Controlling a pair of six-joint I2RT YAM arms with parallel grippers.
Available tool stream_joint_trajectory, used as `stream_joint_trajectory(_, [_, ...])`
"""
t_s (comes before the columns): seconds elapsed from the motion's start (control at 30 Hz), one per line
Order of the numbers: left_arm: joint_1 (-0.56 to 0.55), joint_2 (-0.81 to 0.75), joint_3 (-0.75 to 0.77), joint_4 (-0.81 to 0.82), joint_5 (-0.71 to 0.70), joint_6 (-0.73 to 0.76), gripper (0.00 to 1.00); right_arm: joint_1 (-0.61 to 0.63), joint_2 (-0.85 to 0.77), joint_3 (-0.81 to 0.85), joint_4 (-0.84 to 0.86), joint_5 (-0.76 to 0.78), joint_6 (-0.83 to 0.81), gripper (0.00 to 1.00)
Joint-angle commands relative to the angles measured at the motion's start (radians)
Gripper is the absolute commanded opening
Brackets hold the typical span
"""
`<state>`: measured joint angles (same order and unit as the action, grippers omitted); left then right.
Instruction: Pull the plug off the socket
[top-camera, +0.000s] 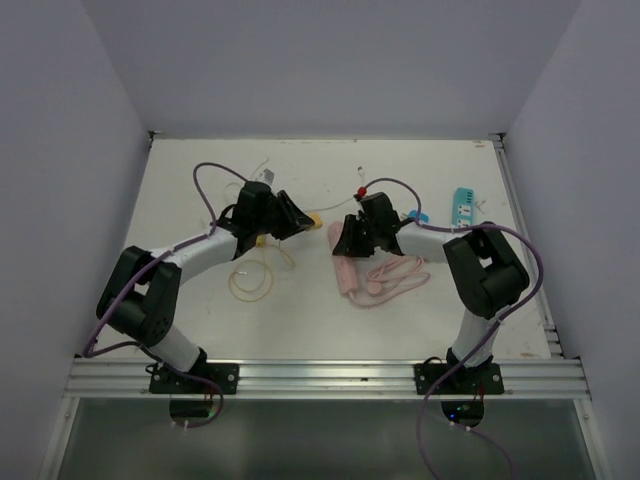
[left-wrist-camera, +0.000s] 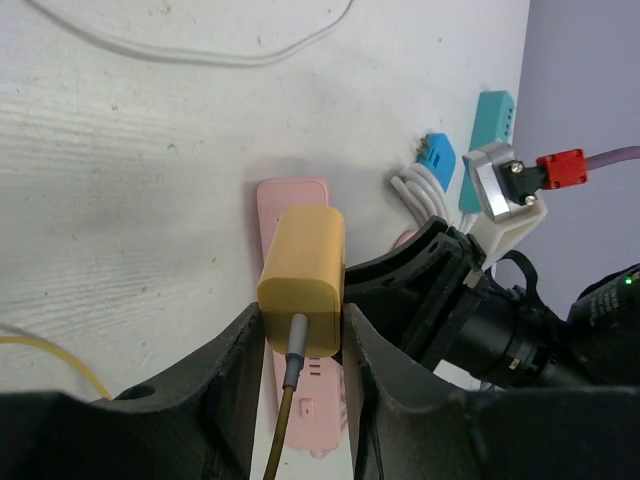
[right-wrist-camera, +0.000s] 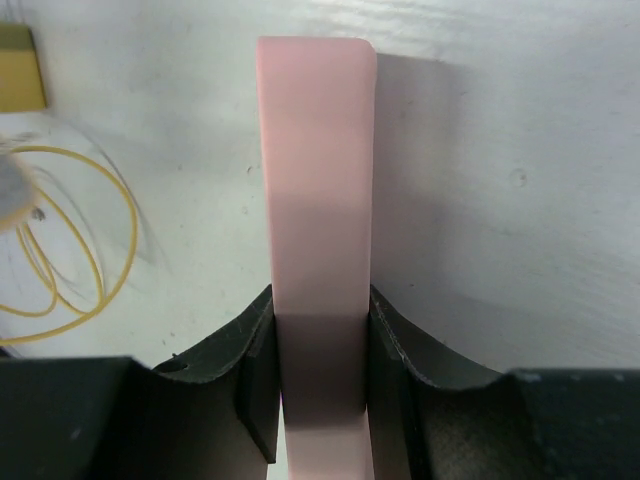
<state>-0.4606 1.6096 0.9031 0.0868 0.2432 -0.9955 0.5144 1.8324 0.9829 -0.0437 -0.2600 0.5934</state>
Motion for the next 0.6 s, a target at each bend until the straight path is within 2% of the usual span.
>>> stream_joint_trajectory(0.0, [0.016, -0.054, 0.02, 0.031, -0.007, 0.0, 0.0, -0.034, 0.093, -0.067, -0.274, 0.283, -0.01, 0.0])
stream_joint_trajectory(0.33, [0.072, -0.076, 0.011, -0.008, -0.01, 0.09, 0.0, -0.059, 0.054, -0.101, -0.243, 0.263, -0.012, 0.0])
stream_joint_trajectory(0.57, [0.096, 0.002, 0.03, -0.044, 0.007, 0.196, 0.01, -0.065, -0.005, -0.141, -0.196, 0.185, -0.037, 0.0])
